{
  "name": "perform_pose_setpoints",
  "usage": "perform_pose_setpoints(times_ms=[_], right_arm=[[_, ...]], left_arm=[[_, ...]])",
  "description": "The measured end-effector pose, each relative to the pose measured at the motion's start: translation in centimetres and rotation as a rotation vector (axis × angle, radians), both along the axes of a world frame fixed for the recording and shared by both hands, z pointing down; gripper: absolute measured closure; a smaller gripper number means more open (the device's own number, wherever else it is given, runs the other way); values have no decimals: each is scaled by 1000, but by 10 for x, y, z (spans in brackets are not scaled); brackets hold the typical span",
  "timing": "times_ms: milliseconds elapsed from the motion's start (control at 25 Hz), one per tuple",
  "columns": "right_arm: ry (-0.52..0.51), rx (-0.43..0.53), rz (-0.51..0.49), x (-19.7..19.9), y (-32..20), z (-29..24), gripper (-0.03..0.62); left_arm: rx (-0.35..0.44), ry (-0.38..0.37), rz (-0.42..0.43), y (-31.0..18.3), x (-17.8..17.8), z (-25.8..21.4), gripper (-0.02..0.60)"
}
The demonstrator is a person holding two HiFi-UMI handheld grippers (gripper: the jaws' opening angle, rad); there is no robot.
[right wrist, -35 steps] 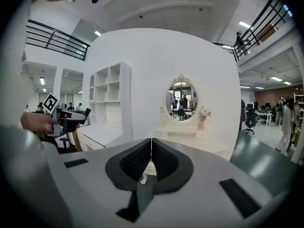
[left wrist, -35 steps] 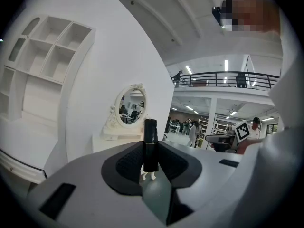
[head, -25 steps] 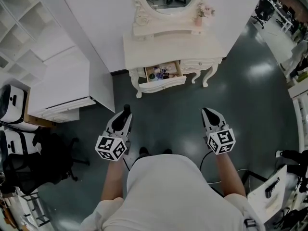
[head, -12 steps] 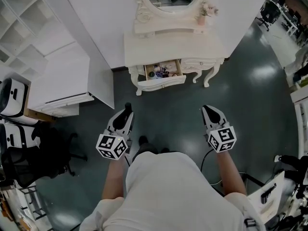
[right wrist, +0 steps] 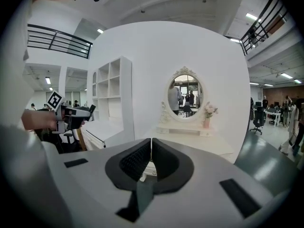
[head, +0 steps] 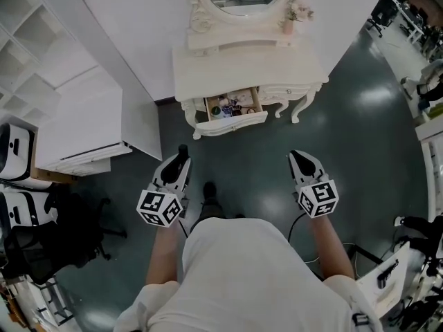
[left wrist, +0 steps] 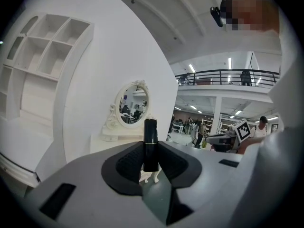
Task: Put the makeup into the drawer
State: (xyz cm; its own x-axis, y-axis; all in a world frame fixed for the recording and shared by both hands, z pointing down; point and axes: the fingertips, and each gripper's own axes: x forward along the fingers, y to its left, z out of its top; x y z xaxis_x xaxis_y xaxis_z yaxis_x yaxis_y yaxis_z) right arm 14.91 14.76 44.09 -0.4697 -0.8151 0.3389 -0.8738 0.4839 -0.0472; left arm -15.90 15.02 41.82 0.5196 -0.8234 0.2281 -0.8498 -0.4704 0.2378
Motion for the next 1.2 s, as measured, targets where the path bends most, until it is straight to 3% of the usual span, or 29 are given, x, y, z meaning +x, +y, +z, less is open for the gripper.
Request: perform_pose_setpoints(times_ms=[680,1200], right_arm=[[47,-33,103,-68,-103,-2,565],[91,-67,205,-94,-152,4,565]], left_arm=[[-14,1,151,-140,-59,4,480],[-22,31,251,-220,-87,15,480]])
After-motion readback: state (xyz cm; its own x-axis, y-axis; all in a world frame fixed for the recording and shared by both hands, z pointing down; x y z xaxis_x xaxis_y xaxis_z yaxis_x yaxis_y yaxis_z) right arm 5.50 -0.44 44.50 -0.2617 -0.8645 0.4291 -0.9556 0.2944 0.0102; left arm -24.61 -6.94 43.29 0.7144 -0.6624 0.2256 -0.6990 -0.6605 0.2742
